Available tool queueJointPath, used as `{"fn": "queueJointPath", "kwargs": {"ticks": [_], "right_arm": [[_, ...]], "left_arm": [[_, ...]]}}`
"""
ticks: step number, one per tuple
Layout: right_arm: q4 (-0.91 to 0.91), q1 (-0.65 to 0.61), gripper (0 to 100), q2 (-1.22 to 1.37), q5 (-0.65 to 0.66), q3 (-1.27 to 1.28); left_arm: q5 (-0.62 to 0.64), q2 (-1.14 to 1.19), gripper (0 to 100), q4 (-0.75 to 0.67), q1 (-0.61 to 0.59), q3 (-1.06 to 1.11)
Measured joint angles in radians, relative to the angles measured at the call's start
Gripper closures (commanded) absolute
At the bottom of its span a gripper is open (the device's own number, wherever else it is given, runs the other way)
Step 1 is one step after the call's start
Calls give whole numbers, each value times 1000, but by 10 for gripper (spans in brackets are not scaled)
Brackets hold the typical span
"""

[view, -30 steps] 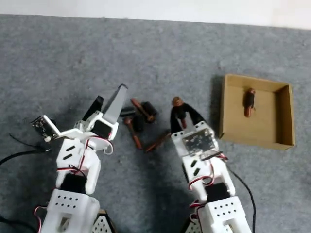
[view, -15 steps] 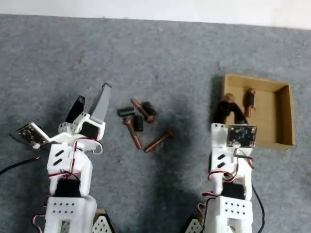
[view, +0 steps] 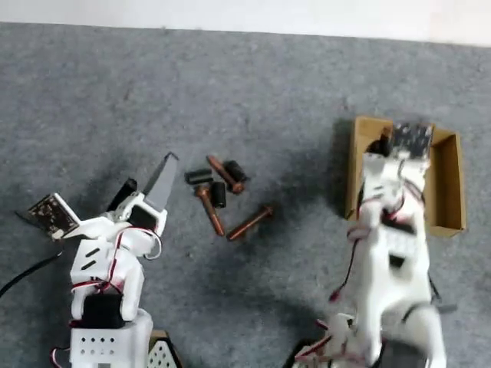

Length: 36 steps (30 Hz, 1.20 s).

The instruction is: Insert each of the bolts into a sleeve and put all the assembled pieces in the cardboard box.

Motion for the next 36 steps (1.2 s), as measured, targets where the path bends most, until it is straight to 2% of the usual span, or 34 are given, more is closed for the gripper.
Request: {"fn": "queueJointPath", "kwargs": {"ticks": [5, 11, 13, 18, 23, 30, 36], "right_arm": [[31, 61, 993, 328, 2, -224], [279, 64, 988, 551, 2, -476], [358, 64, 943, 586, 2, -549], [482, 60, 738, 647, 52, -666], [531, 37, 721, 655, 80, -680], [578, 14, 721, 528, -41, -678], [660, -135, 721, 298, -55, -542]], "left_arm": [[0, 0, 639, 0, -51, 0], [0, 0, 639, 0, -54, 0], [0, 0, 639, 0, -54, 0], [0, 0, 639, 0, -54, 0], [0, 0, 639, 0, -54, 0], [0, 0, 639, 0, -54, 0], [0, 0, 639, 0, -54, 0]]}}
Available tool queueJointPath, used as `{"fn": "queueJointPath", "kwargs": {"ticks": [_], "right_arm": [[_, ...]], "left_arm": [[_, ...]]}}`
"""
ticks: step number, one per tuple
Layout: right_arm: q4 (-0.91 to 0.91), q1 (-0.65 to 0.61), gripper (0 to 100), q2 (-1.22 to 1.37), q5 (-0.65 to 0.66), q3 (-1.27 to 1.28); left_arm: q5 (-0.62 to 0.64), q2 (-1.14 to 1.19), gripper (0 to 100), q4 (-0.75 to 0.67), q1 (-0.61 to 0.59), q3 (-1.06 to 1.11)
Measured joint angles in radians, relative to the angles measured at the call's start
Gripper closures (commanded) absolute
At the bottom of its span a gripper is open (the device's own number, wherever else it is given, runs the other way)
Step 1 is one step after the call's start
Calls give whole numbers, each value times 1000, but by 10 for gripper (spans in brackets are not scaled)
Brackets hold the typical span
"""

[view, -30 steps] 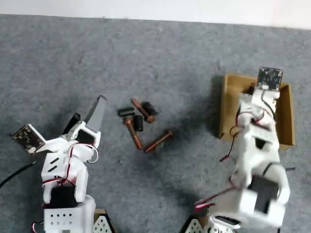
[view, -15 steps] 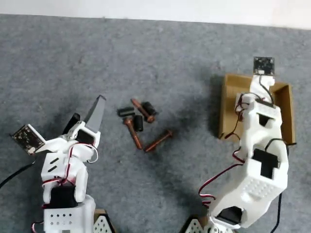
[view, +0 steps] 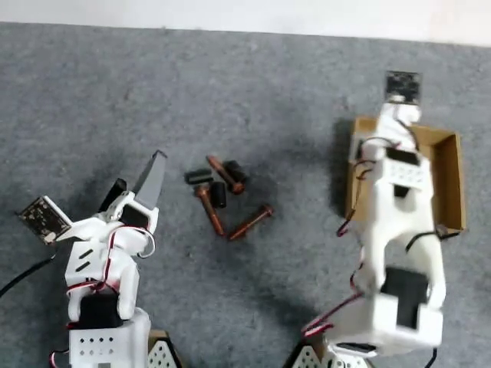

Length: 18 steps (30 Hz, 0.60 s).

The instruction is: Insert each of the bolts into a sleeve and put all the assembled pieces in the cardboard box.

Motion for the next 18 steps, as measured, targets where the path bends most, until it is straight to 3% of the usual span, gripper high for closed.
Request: {"fn": "queueJointPath", "kwargs": {"ticks": [6, 14, 18], "right_arm": [[8, -167, 721, -298, -2, 210], [9, -502, 721, -628, -5, 526], [9, -651, 721, -672, -112, 631]], "left_arm": [[0, 0, 639, 0, -3, 0], [0, 0, 639, 0, -46, 0], [0, 0, 639, 0, -52, 0]]}}
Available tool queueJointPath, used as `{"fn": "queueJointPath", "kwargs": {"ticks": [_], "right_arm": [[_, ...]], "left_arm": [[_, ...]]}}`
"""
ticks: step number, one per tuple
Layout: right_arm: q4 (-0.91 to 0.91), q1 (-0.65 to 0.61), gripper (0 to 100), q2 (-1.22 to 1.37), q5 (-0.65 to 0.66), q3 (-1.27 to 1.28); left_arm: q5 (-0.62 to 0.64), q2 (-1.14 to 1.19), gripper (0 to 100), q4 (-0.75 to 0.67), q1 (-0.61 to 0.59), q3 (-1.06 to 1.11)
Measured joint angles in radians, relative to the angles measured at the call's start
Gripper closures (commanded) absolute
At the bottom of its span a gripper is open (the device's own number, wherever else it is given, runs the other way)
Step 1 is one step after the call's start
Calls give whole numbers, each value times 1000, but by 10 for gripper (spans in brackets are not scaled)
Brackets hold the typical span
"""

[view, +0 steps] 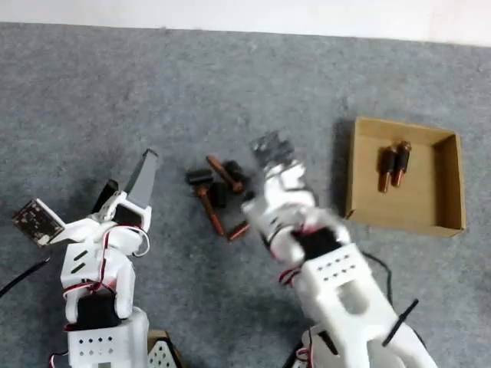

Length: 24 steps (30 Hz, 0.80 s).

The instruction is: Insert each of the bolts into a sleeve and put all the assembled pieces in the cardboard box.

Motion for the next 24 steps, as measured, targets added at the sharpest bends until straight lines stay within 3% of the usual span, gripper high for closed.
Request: {"fn": "queueJointPath", "kwargs": {"ticks": [7, 17, 24], "right_arm": [[0, -132, 721, 100, -86, -49], [0, -144, 723, 532, -247, -397], [0, -144, 902, 744, -256, -514]], "left_arm": [[0, 0, 639, 0, -2, 0], [0, 0, 639, 0, -2, 0], [0, 0, 639, 0, -2, 0]]}}
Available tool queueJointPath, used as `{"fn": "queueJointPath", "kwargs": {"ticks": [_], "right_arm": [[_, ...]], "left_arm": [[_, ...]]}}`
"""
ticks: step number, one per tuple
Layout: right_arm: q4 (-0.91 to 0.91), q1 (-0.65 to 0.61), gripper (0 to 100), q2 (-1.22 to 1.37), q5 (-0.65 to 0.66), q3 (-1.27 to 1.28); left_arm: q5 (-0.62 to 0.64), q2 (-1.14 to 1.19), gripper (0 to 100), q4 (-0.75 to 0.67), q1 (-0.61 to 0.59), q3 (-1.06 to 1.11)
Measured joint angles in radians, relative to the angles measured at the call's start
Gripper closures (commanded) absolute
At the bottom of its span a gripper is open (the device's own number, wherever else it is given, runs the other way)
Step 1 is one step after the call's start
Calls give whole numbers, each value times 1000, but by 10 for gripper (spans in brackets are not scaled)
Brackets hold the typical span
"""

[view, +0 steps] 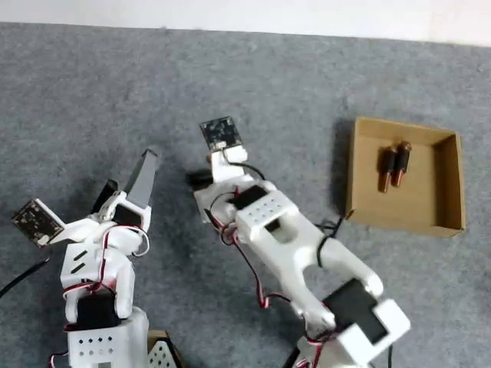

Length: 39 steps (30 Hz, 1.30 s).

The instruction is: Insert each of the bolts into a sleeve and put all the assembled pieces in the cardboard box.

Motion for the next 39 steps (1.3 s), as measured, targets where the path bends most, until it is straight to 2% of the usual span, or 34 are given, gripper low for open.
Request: {"fn": "queueJointPath", "kwargs": {"ticks": [23, 39], "right_arm": [[0, 34, 903, 164, -2, -87], [49, 48, 903, 176, 0, -107]], "left_arm": [[0, 0, 639, 0, 0, 0], [0, 0, 639, 0, 0, 0]]}}
